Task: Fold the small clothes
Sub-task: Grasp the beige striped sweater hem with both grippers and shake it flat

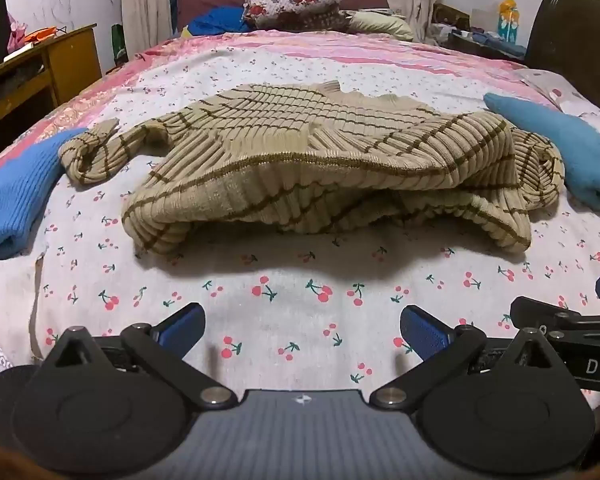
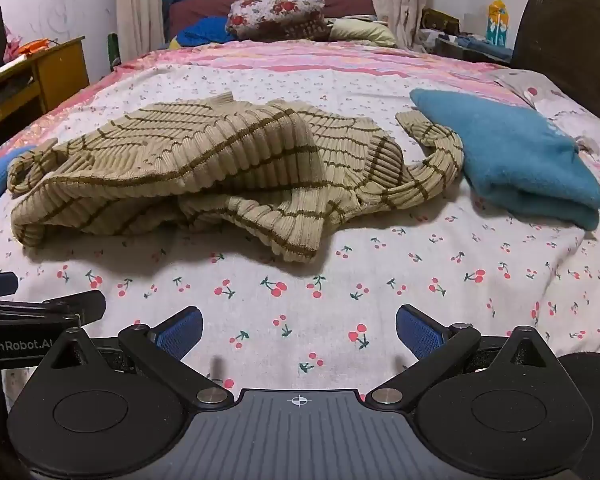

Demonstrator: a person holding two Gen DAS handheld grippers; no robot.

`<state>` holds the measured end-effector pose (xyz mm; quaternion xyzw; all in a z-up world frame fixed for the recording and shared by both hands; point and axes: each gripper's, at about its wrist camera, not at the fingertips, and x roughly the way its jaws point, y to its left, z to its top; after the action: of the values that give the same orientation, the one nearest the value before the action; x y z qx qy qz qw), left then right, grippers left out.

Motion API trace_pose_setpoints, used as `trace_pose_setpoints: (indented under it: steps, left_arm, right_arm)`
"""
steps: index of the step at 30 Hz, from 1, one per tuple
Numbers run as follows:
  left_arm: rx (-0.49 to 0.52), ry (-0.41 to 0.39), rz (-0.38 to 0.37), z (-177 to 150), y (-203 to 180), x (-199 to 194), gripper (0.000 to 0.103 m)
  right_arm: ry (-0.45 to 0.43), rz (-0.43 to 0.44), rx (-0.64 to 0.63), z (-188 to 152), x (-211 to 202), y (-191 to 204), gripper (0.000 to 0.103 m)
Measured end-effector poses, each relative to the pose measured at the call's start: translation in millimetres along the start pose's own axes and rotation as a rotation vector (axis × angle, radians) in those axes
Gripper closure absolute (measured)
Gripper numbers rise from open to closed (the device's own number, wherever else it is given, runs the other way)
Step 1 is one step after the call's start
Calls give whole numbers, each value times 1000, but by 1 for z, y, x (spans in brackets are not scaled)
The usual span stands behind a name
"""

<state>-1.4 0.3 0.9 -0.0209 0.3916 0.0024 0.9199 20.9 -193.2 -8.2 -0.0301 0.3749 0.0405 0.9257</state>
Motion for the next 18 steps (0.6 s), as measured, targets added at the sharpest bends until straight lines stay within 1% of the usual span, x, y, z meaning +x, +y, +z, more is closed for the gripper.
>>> trace_pose_setpoints:
  steps: [4,7,8,12,15,18]
  left_arm:
    - [-2,0,-7,-3,1,-5,0]
    - [-22,-3,-16,-7,5,-13,0]
    - [-43,31,-4,-9,3,-7,0]
    - [-91,51,-17,-14,6,-18,0]
    - [-50,56,-18,-18,1,-27,0]
    - [-34,52,-31,-21,-1,-37,0]
  right_arm:
    - [-3,2,1,1,-1,-1,0]
    - [-6,5,6,-1,-2,1,0]
    - [-7,6,9,-1,-3,0,0]
    - [-12,9,10,0,-8,0,0]
    - [-16,17,11,0,-12,-1,0]
    - [-19,23,15,0,-14,-1,0]
